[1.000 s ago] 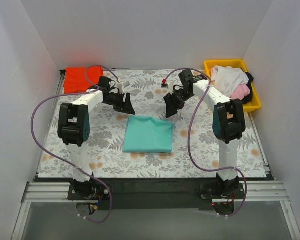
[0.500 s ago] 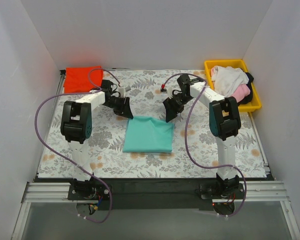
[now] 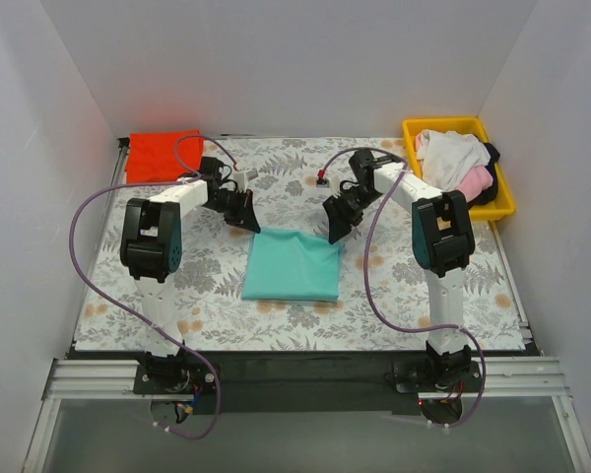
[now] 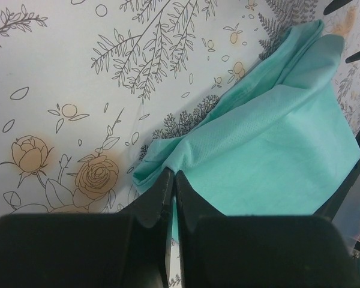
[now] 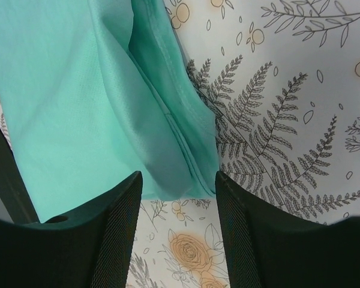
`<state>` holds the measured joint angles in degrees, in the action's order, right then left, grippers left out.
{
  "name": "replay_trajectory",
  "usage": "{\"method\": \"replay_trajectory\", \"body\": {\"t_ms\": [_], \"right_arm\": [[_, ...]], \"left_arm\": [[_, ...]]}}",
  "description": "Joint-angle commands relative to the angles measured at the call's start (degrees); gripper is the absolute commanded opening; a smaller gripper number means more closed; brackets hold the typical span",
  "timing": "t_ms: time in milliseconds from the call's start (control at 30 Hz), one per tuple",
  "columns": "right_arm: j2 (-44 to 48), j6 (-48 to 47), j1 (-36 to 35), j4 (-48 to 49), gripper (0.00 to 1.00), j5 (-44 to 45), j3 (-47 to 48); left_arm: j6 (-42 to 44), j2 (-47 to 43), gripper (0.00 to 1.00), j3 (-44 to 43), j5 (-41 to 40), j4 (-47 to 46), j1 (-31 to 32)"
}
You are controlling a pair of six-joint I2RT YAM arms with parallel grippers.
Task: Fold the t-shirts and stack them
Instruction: Fold the tshirt
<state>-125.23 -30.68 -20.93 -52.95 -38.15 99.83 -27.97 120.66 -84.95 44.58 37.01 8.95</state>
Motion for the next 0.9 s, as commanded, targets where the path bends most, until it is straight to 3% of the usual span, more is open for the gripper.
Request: {"method": "replay_trajectory", "body": {"t_ms": [0, 100, 167, 200, 233, 533, 867], "right_arm": [[0.16, -1.32, -0.17, -1.9, 0.59, 0.01, -0.43], [-0.28, -1.32, -0.25, -2.51, 0.53, 0.27, 0.1], [-0.37, -1.67, -0.25, -3.03, 0.37, 0.18, 0.45], [-0.37, -1.75, -0.25, -3.12, 0.26, 0.1, 0.71], [-0.11, -1.84, -0.25, -3.3, 0.03, 0.09, 1.15], [4.91, -0.88, -0.17, -3.22, 0.01, 1.76, 3.44], [-0.09, 3.69, 1.77, 3.98, 0.01, 9.67, 5.89]], "left_arm": [[0.1, -0.08, 0.0, -0.66, 0.95, -0.98, -0.07], [0.19, 0.1, 0.0, -0.57, 0.69, -1.07, -0.07], [0.37, 0.19, 0.0, -0.48, 0.51, -1.16, -0.07], [0.37, 0.45, 0.0, -0.4, 0.34, -1.16, -0.07], [0.46, 0.54, 0.0, -0.31, 0.25, -1.24, -0.07], [1.16, 0.63, 0.0, 0.05, -2.82, -1.95, -0.07], [-0.16, 1.85, 0.0, -2.15, -5.46, -3.09, -1.65]]}}
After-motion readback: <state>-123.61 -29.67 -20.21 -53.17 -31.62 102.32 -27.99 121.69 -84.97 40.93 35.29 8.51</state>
